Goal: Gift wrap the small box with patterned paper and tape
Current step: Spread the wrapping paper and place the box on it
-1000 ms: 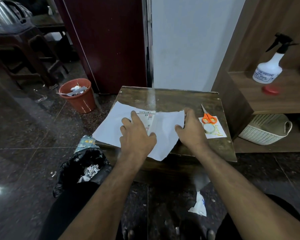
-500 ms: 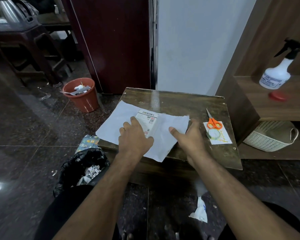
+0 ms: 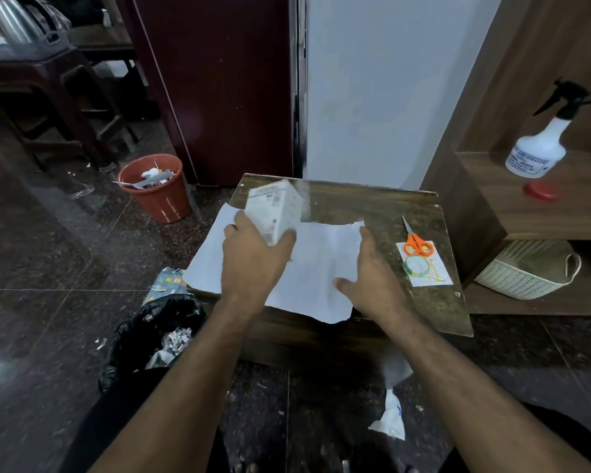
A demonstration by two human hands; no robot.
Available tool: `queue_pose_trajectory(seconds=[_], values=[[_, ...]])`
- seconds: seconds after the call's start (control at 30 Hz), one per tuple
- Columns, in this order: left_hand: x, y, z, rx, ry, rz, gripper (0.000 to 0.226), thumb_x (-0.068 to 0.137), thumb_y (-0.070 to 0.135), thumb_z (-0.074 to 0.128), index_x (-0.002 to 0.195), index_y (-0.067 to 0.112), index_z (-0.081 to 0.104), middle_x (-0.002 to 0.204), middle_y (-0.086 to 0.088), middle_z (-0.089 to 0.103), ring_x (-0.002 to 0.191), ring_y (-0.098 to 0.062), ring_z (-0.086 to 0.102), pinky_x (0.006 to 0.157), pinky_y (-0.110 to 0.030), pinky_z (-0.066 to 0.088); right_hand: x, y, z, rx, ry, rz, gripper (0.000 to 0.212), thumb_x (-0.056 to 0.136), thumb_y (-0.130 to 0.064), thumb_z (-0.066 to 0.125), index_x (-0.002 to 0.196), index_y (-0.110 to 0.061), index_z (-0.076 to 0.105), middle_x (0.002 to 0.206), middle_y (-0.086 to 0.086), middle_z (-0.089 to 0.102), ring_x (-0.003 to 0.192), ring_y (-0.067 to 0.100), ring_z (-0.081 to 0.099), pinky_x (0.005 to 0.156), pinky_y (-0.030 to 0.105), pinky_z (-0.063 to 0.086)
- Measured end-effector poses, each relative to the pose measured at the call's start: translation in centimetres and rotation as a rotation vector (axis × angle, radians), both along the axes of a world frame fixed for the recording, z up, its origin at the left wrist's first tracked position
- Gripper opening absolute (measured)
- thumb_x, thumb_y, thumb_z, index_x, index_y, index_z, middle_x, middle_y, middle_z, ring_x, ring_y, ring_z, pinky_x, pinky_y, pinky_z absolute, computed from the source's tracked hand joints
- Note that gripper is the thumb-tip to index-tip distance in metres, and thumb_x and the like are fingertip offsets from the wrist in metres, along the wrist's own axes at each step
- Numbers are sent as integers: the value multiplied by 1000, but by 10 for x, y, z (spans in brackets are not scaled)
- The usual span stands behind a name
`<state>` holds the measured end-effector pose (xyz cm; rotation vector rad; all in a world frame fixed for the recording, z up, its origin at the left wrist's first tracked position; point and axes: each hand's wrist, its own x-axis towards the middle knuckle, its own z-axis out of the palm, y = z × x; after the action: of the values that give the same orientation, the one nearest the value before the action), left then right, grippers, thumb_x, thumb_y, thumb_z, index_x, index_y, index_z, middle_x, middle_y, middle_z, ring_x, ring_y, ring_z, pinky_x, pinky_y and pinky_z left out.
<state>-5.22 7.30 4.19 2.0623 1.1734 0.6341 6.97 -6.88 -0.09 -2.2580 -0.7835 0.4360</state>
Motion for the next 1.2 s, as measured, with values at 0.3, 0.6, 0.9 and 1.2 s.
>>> queue_pose_trajectory(seconds=[0.3, 0.6, 0.9, 1.2], values=[[3, -8, -3, -692, -149, 39, 54, 100, 54, 57, 135, 14, 46, 112, -1, 61, 91, -13, 58, 72, -33, 47, 12, -6, 3, -283, -153, 88, 44, 102, -14, 61, 145, -25, 57, 143, 8, 38, 121, 27, 60, 96, 30, 50], [6, -12, -11, -390, 131, -27, 78, 91, 61, 64, 145, 12, 35, 138, -10, 51, 119, -28, 55, 90, -41, 50, -3, 4, 1, -275, -717, 120, 44, 87, -8, 73, 129, -16, 63, 148, 17, 45, 126, 34, 52, 96, 46, 49], [-2, -7, 0, -765, 33, -155, 69, 79, 24, 87, 136, 22, 48, 130, 4, 63, 120, -18, 57, 91, -40, 51, -12, 13, -2, 81, -34, 233, 52, 110, -36, 39, 161, -33, 29, 119, -5, 69, 100, 13, 63, 79, 22, 45], [-8, 15, -1, -823, -114, -104, 68, 78, -9, 73, 136, 21, 55, 122, -1, 71, 121, -26, 61, 91, -46, 47, -11, 19, 0, -59, 15, 240, 67, 103, -62, 36, 163, -38, 17, 150, 1, 43, 128, 19, 55, 91, 29, 40]])
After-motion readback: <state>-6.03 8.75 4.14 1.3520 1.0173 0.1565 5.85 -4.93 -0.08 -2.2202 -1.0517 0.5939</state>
